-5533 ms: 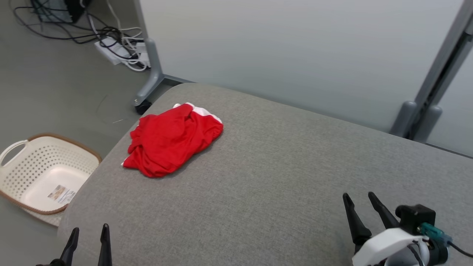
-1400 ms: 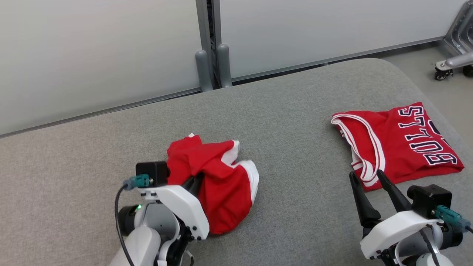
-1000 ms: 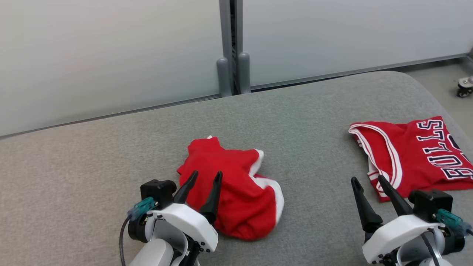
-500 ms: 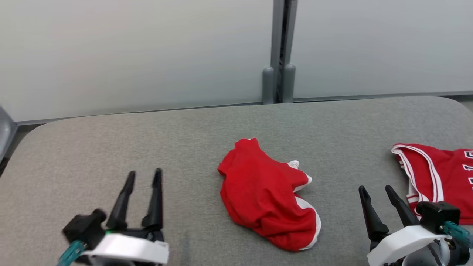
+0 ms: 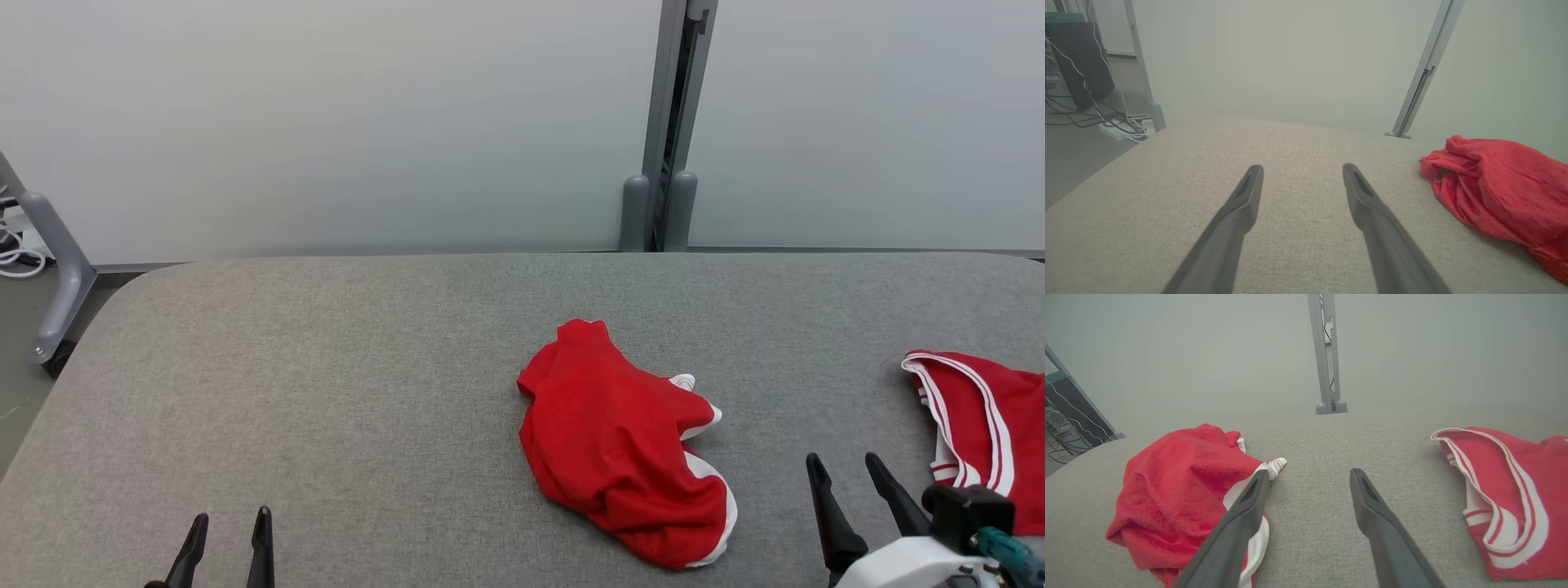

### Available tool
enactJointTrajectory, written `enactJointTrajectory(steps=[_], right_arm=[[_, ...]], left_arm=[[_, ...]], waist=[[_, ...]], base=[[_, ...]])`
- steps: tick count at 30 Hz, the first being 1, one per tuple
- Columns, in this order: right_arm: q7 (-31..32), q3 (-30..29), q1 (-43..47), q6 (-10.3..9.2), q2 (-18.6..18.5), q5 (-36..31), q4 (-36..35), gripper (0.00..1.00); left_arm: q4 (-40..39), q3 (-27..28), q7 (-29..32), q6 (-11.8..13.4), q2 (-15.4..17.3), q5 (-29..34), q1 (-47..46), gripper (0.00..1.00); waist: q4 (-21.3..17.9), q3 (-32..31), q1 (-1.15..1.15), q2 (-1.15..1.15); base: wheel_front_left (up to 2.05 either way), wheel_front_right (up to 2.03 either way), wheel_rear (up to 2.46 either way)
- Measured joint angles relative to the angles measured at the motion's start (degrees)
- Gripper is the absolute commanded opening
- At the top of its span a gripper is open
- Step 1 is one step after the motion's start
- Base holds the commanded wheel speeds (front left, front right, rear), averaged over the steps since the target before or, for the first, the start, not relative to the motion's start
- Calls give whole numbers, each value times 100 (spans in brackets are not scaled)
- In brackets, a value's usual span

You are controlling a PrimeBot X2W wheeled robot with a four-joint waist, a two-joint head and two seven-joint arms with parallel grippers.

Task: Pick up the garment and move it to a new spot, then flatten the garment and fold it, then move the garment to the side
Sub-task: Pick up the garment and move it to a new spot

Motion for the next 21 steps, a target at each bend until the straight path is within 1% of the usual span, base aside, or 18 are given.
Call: enactJointTrajectory(steps=[5, 13, 21], right_arm=[[46, -94, 130, 0, -2, -82, 93, 100], [140, -132, 166, 0, -2, -133, 105, 100], [140, -78, 135, 0, -1, -88, 108, 100]], left_arm=[[142, -1, 42, 14, 68, 42, 79, 100], [114, -16, 92, -7, 159, -8, 81, 100], [104, -65, 93, 18, 125, -27, 81, 100]], waist=[[3, 0, 0, 0], [-89, 103, 0, 0], [-183, 155, 0, 0]], base=[[0, 0, 0], [0, 0, 0], [0, 0, 0]])
